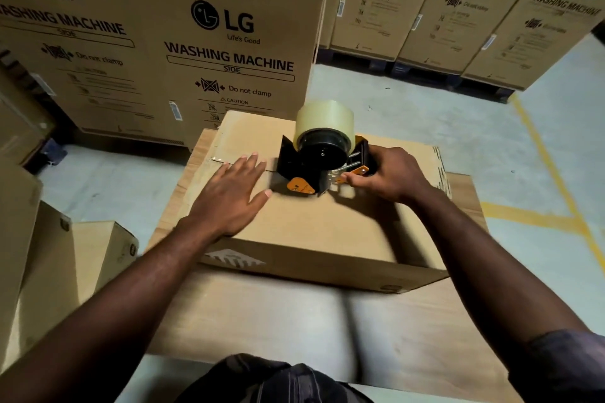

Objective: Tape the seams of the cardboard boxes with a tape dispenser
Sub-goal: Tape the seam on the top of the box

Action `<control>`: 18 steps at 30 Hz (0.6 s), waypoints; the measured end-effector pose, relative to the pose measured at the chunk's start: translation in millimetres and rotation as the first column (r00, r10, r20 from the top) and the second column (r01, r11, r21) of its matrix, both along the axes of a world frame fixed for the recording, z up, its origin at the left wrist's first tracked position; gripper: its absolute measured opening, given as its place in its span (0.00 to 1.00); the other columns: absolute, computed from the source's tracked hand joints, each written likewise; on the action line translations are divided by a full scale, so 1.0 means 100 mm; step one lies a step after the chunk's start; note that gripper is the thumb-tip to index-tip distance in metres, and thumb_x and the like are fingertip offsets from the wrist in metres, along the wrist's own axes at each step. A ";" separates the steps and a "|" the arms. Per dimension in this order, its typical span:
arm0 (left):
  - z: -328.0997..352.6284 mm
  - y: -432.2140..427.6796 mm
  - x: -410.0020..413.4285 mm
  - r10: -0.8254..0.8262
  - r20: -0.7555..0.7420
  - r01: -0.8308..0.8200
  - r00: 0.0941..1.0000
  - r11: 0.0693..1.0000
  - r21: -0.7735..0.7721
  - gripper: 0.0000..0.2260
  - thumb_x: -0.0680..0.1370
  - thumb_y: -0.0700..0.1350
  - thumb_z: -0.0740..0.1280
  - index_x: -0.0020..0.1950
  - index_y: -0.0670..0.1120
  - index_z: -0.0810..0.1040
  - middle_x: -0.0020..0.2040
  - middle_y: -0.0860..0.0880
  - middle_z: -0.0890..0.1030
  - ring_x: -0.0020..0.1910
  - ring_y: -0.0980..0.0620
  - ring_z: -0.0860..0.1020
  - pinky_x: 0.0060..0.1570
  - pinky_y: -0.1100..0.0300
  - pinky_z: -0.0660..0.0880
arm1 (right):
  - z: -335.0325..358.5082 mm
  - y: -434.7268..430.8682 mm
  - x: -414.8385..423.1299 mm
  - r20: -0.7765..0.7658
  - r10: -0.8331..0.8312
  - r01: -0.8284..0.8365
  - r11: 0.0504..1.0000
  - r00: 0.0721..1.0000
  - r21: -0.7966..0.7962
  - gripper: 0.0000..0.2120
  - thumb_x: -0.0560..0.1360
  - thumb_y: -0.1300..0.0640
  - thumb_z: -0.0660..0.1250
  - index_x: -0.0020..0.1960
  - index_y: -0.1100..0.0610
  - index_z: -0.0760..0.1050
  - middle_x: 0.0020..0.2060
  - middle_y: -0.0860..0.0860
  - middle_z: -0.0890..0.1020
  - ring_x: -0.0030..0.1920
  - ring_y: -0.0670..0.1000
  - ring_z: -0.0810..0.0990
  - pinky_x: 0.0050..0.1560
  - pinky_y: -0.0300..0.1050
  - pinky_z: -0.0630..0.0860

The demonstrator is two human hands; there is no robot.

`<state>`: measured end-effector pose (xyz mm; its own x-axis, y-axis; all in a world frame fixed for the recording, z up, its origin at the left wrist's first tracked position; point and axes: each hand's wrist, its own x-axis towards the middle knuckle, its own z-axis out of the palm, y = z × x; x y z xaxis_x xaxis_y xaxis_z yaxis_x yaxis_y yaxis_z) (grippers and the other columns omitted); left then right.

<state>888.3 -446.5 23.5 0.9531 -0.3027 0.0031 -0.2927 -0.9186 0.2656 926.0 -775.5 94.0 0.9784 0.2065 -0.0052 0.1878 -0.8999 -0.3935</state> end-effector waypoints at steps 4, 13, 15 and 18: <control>0.01 0.00 0.02 0.021 -0.021 -0.021 1.000 1.000 -0.002 0.33 0.79 0.68 0.45 0.82 0.56 0.50 0.82 0.56 0.49 0.80 0.57 0.48 0.79 0.50 0.49 | 0.08 -0.71 -0.17 -0.063 -0.059 0.058 0.998 0.996 -0.006 0.20 0.71 0.36 0.75 0.58 0.45 0.80 0.41 0.43 0.81 0.40 0.44 0.78 0.37 0.39 0.69; 0.09 -1.29 -0.14 -0.083 -0.094 0.091 0.992 0.993 0.079 0.30 0.85 0.57 0.47 0.82 0.44 0.48 0.82 0.45 0.43 0.81 0.48 0.41 0.79 0.47 0.41 | -0.01 -1.08 -0.25 -0.014 -0.048 0.048 0.999 0.999 0.001 0.21 0.72 0.34 0.73 0.58 0.45 0.80 0.43 0.44 0.81 0.45 0.50 0.80 0.40 0.43 0.69; 0.08 -1.41 -0.16 -0.125 -0.075 0.128 0.989 0.991 0.043 0.30 0.83 0.59 0.46 0.81 0.44 0.56 0.82 0.46 0.45 0.81 0.49 0.42 0.79 0.49 0.43 | -0.02 -1.11 -0.26 -0.003 -0.044 0.044 0.999 0.999 -0.003 0.22 0.71 0.32 0.72 0.58 0.45 0.80 0.44 0.45 0.82 0.45 0.50 0.79 0.41 0.43 0.70; 0.03 -1.35 -0.17 -0.103 -0.032 0.104 0.994 0.995 0.014 0.33 0.81 0.63 0.45 0.83 0.50 0.48 0.82 0.50 0.46 0.81 0.53 0.45 0.78 0.54 0.44 | -0.03 -1.12 -0.29 0.018 -0.032 0.032 0.999 0.999 -0.021 0.24 0.72 0.31 0.70 0.58 0.46 0.80 0.43 0.46 0.83 0.44 0.50 0.79 0.42 0.44 0.69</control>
<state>871.2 -581.9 26.9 0.9162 -0.3994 -0.0314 -0.3782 -0.8881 0.2614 896.7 -887.4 90.6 0.9845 0.1754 0.0077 0.1656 -0.9135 -0.3715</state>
